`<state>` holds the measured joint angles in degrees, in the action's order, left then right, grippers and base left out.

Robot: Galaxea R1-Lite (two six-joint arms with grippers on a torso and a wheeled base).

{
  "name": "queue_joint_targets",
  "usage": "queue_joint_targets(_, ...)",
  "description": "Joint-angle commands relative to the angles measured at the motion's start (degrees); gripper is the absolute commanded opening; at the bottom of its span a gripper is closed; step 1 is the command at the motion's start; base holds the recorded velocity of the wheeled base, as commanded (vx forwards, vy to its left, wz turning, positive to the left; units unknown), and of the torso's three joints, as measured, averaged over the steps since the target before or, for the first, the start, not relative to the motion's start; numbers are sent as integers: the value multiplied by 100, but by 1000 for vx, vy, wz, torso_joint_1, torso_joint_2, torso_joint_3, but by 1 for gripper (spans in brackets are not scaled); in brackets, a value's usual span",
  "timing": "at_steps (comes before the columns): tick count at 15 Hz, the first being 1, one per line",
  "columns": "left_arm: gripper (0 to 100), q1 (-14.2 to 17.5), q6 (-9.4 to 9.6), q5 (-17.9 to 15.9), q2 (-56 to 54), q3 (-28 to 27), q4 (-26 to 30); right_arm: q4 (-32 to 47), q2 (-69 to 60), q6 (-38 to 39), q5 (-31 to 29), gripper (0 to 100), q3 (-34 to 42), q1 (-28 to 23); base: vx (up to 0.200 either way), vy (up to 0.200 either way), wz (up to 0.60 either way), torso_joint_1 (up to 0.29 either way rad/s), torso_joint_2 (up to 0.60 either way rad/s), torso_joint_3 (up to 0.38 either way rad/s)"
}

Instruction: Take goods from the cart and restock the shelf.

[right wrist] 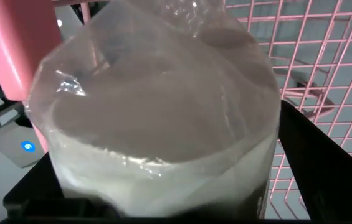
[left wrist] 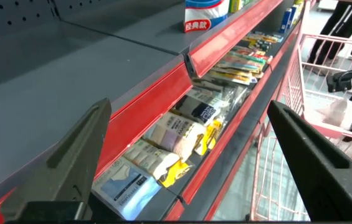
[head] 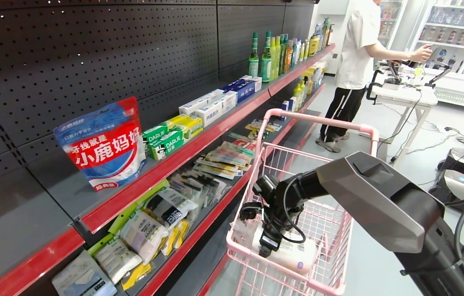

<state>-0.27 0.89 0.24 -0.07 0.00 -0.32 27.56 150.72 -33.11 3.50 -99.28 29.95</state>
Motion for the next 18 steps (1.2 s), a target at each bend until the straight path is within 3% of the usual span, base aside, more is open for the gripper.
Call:
queue_joint_targets(1, 100, 0, -1, 2, 7, 0, -3, 3, 45, -55, -16, 100, -179, 11, 0, 0, 0, 0, 0, 0)
queue_joint_targets(5, 100, 0, -1, 2, 7, -9, -3, 39, 124, -161, -209, 100, -188, 2, 0, 0, 0, 0, 0, 0)
queue_joint_targets(6, 100, 0, -1, 2, 7, 0, -3, 39, 124, -161, -200, 0, -179, -7, 0, 0, 0, 0, 0, 0)
queue_joint_targets(12, 100, 0, -1, 2, 7, 0, -3, 39, 18, 138, -218, 0, 84, -139, 0, 0, 0, 0, 0, 0)
queue_joint_targets(18, 100, 0, -19, 11, 7, 0, 5, 381, -1309, 463, -508, 0, 172, -824, 0, 0, 0, 0, 0, 0)
